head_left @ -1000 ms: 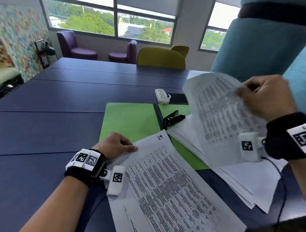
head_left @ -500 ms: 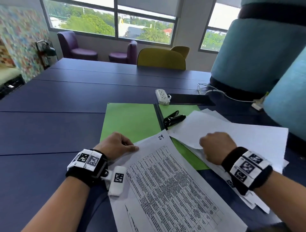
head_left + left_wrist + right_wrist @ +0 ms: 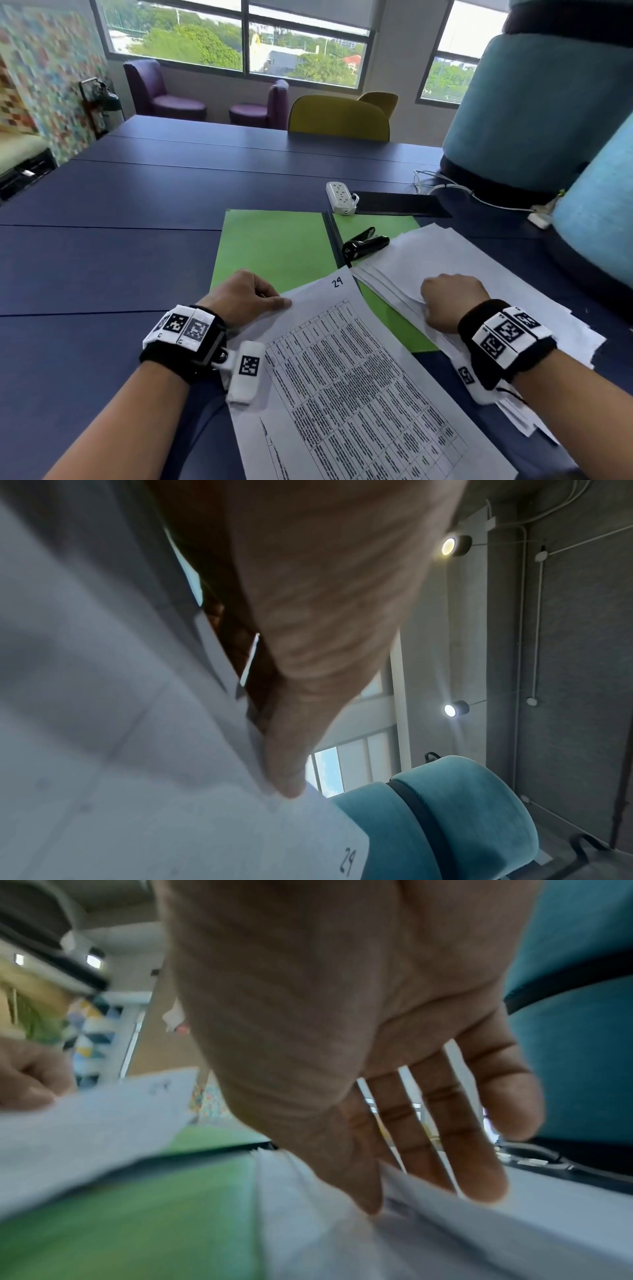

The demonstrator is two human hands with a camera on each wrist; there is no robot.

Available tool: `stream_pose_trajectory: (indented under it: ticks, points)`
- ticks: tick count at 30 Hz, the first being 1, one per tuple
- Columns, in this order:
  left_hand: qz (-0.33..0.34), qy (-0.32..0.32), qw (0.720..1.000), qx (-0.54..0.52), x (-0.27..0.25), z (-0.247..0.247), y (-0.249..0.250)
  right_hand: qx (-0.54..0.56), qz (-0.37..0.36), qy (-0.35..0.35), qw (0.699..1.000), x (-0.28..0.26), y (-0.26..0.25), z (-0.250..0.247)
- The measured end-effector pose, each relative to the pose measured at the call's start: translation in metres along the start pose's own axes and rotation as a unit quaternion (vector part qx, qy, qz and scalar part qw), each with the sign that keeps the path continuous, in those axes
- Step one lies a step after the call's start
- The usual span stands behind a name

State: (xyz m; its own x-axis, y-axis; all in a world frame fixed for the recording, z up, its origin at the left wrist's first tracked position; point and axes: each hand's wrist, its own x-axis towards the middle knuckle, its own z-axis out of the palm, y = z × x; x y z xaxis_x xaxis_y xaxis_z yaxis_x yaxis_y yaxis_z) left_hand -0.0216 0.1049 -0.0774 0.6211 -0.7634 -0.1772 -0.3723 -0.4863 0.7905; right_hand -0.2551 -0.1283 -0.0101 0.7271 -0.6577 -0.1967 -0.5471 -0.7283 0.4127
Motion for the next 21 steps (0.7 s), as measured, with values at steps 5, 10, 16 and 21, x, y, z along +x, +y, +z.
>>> stream_pose_trajectory:
  ticks: [5, 10, 16, 21]
  points:
    - [-0.017, 0.004, 1.000, -0.018, 0.000, 0.001, 0.001, 0.353, -0.057, 0.131, 0.925, -0.006, -0.032, -0.004]
    - [-0.001, 0.007, 1.000, -0.001, -0.002, 0.003, 0.000, 0.514, -0.154, 0.092, 0.839, -0.012, -0.063, 0.002]
    - [0.005, -0.002, 1.000, -0.004, 0.000, 0.002, -0.001, 0.540, -0.189, 0.085, 0.816, -0.008, -0.067, 0.012]
    - [-0.004, 0.007, 1.000, -0.024, 0.001, 0.003, -0.001, 0.628, -0.132, 0.046, 0.766, -0.012, -0.063, 0.011]
